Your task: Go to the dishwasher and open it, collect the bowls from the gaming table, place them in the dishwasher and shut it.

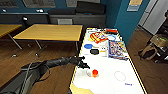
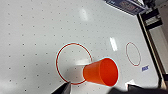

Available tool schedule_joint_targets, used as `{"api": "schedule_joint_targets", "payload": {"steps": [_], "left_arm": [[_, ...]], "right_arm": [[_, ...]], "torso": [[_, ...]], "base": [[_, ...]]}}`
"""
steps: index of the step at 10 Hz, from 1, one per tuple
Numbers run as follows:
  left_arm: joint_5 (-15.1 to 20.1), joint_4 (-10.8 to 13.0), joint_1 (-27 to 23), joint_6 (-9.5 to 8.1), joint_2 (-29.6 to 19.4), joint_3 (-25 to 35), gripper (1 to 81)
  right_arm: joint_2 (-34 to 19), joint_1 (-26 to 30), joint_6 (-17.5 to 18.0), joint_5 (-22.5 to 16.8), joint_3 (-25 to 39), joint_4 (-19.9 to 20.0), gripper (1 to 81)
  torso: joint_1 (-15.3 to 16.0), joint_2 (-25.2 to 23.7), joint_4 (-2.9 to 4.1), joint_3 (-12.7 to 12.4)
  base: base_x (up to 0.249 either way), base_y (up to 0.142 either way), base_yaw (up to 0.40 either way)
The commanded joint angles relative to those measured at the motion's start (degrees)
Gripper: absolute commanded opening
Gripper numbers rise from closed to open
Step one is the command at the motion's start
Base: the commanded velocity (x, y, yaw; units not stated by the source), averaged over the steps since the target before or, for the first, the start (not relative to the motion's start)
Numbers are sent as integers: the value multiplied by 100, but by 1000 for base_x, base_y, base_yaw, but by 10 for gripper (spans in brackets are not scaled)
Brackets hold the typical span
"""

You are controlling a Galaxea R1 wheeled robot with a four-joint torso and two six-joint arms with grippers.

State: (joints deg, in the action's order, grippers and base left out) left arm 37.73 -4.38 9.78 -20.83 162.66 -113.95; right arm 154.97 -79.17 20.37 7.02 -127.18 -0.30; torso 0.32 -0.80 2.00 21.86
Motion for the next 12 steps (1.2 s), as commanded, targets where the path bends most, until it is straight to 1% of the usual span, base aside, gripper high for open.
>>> {"api": "schedule_joint_targets", "payload": {"steps": [1, 3, 5, 9, 10, 11, 12], "left_arm": [[296, -37, -1061, 9, 363, -224, 811], [331, 7, -1052, 18, 645, -566, 811], [340, 86, -1026, 18, 891, -769, 811], [357, 165, -973, 9, 1102, -971, 811], [411, 174, -964, 9, 1207, -1076, 811], [419, 243, -929, 10, 1304, -1173, 811], [419, 262, -911, 9, 1357, -1253, 811]], "right_arm": [[-104, 150, -7, -386, 63, -66, 10], [-86, 176, -7, -447, 63, -66, 10], [-77, 177, 2, -447, 54, -66, 10], [-60, 177, -15, -447, 90, -101, 10], [-51, 185, -16, -447, 90, -101, 10], [-60, 185, -16, -447, 98, -110, 10], [-60, 185, -16, -447, 107, -110, 10]], "torso": [[0, 0, 0, 0], [0, 0, 0, 0], [2, 0, 0, 0], [2, 2, 0, 0], [2, 2, 0, 165], [2, 2, 0, 291], [2, 2, 0, 477]], "base": [[0, 0, 0], [0, 0, 0], [0, 0, 0], [0, 0, 0], [0, 0, 0], [0, 0, 0], [0, 0, 0]]}}
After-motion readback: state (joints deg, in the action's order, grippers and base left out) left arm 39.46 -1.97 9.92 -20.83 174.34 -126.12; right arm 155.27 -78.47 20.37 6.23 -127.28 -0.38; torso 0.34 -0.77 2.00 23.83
